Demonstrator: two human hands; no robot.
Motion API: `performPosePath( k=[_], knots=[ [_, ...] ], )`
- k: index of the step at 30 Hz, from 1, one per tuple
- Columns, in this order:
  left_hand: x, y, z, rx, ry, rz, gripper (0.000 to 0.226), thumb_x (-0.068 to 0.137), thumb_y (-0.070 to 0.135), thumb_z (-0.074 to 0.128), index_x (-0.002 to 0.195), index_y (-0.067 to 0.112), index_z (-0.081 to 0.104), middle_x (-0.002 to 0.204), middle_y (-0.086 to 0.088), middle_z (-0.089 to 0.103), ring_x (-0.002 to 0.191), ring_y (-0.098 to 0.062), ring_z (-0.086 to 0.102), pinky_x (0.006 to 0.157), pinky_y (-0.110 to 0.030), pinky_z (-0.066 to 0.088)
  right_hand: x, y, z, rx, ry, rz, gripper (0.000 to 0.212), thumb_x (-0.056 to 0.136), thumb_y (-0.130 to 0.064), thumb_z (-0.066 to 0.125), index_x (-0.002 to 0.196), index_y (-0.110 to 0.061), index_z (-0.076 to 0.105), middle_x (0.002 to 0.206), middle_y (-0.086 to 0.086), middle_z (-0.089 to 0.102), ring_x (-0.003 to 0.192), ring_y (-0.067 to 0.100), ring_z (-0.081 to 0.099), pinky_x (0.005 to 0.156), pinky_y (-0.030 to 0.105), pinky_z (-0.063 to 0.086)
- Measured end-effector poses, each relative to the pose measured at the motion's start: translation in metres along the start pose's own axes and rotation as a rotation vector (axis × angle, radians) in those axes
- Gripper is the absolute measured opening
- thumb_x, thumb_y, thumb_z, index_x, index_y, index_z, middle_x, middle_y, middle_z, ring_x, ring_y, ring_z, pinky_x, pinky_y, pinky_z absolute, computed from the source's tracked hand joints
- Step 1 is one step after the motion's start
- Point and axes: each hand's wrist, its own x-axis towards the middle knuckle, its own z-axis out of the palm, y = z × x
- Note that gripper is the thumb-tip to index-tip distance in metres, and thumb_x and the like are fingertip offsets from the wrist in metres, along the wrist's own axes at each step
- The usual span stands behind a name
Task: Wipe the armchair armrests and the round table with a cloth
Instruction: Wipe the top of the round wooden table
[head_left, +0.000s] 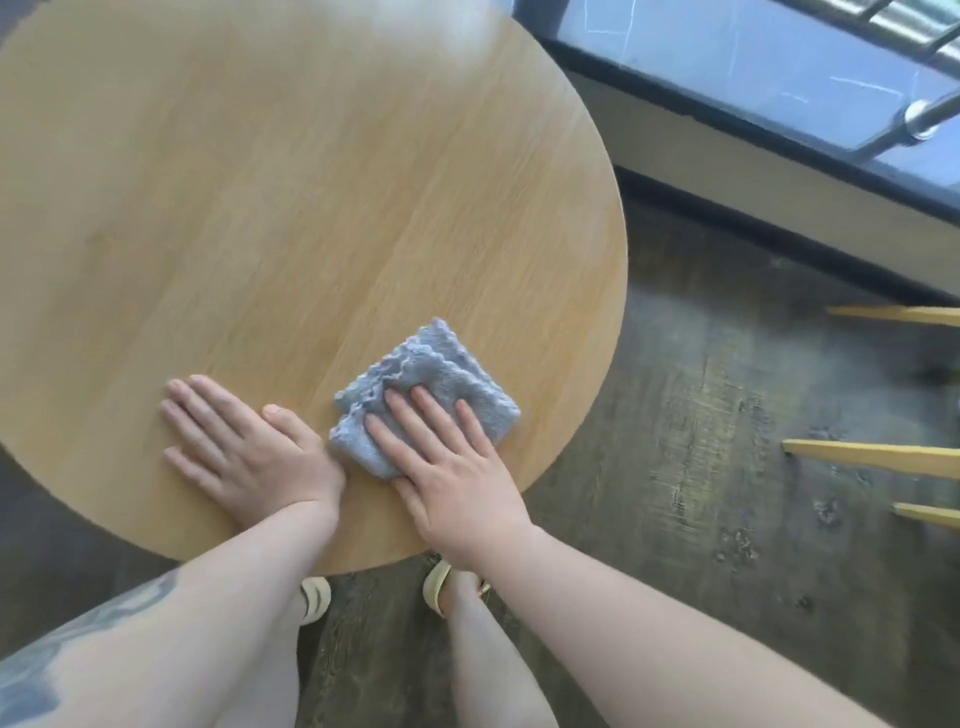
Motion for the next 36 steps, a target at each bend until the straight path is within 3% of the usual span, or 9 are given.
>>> performPosePath(
  k=[3,8,14,20,23,26,31,33,36],
  knots=[
    [0.006,0.001,0.0,0.015,0.007,-0.002,0.065,0.091,0.027,0.026,0.151,0.007,0.011,0.16,-0.009,0.01,0.147,-0.023,0.007,0.118,-0.047,0.007,0.023,0.034,-0.018,-0.043,-0.023,-0.184,0.057,0.1,-0.037,0.039,0.152,-0.037,0.016,0.16,-0.013,0.01,0.148,0.009,-0.001,0.119,0.037,-0.005],
    [0.007,0.003,-0.003,0.032,0.003,0.01,0.064,0.093,0.027,0.022,0.151,0.007,0.008,0.16,-0.009,0.007,0.148,-0.022,0.004,0.118,-0.048,0.006,-0.01,0.037,-0.01,0.075,0.227,0.471,0.06,0.097,-0.034,0.035,0.153,-0.032,0.015,0.161,-0.007,0.008,0.148,0.011,-0.004,0.119,0.039,-0.005],
    [0.008,0.003,-0.003,0.022,-0.009,-0.001,0.064,0.092,0.027,0.023,0.151,0.005,0.01,0.16,-0.01,0.009,0.148,-0.023,0.007,0.118,-0.049,0.008,0.008,0.036,-0.015,-0.062,0.021,-0.148,0.062,0.094,-0.035,0.045,0.151,-0.036,0.02,0.16,-0.012,0.013,0.148,0.01,0.002,0.119,0.039,0.001],
    [0.007,0.002,-0.007,0.014,-0.063,0.004,0.062,0.095,0.028,0.021,0.152,0.007,0.005,0.16,-0.01,0.006,0.148,-0.024,0.003,0.118,-0.05,0.006,0.015,0.045,-0.022,-0.027,0.178,0.602,0.063,0.096,-0.043,0.021,0.152,-0.031,-0.003,0.161,-0.004,-0.004,0.147,0.015,-0.01,0.118,0.043,-0.005],
    [0.01,-0.001,-0.012,-0.006,-0.111,0.085,0.064,0.092,0.029,0.026,0.152,0.01,0.012,0.16,-0.008,0.011,0.147,-0.024,0.007,0.117,-0.05,0.005,0.032,-0.004,-0.016,-0.017,0.016,0.142,0.062,0.096,-0.044,0.028,0.153,-0.033,0.006,0.161,-0.008,0.0,0.147,0.014,-0.007,0.117,0.043,-0.005],
    [0.015,0.002,-0.018,-0.014,-0.231,0.514,0.064,0.086,0.028,0.031,0.149,0.012,0.027,0.158,-0.007,0.02,0.146,-0.023,0.014,0.117,-0.039,0.001,0.074,0.008,-0.045,-0.025,-0.152,-0.205,0.054,0.1,-0.046,0.025,0.151,-0.042,0.007,0.159,-0.017,-0.003,0.145,0.005,-0.012,0.117,0.035,-0.012],
    [0.041,0.024,-0.019,0.044,-0.352,0.768,0.061,0.093,0.032,0.022,0.15,0.012,0.02,0.158,0.0,0.013,0.146,-0.014,0.002,0.117,-0.034,-0.003,0.054,0.046,-0.051,0.017,0.051,0.505,0.057,0.099,-0.044,0.017,0.152,-0.038,-0.002,0.16,-0.012,-0.01,0.145,0.008,-0.015,0.118,0.043,0.002],
    [0.046,0.034,-0.017,0.036,-0.37,0.805,0.06,0.093,0.031,0.023,0.15,0.013,0.02,0.158,0.001,0.014,0.146,-0.014,0.004,0.117,-0.033,-0.002,0.025,0.021,-0.033,-0.045,0.066,0.404,0.061,0.096,-0.043,0.023,0.154,-0.033,0.007,0.161,-0.005,0.002,0.147,0.015,-0.005,0.116,0.045,0.006],
    [0.049,0.042,-0.012,0.008,-0.369,0.766,0.061,0.091,0.027,0.022,0.151,0.018,0.02,0.159,0.004,0.015,0.147,-0.014,0.007,0.117,-0.033,0.0,0.034,0.018,-0.031,-0.134,-0.122,-0.114,0.057,0.097,-0.042,0.032,0.151,-0.036,0.017,0.16,-0.008,0.014,0.148,0.015,0.001,0.115,0.043,0.002]
  ],
)
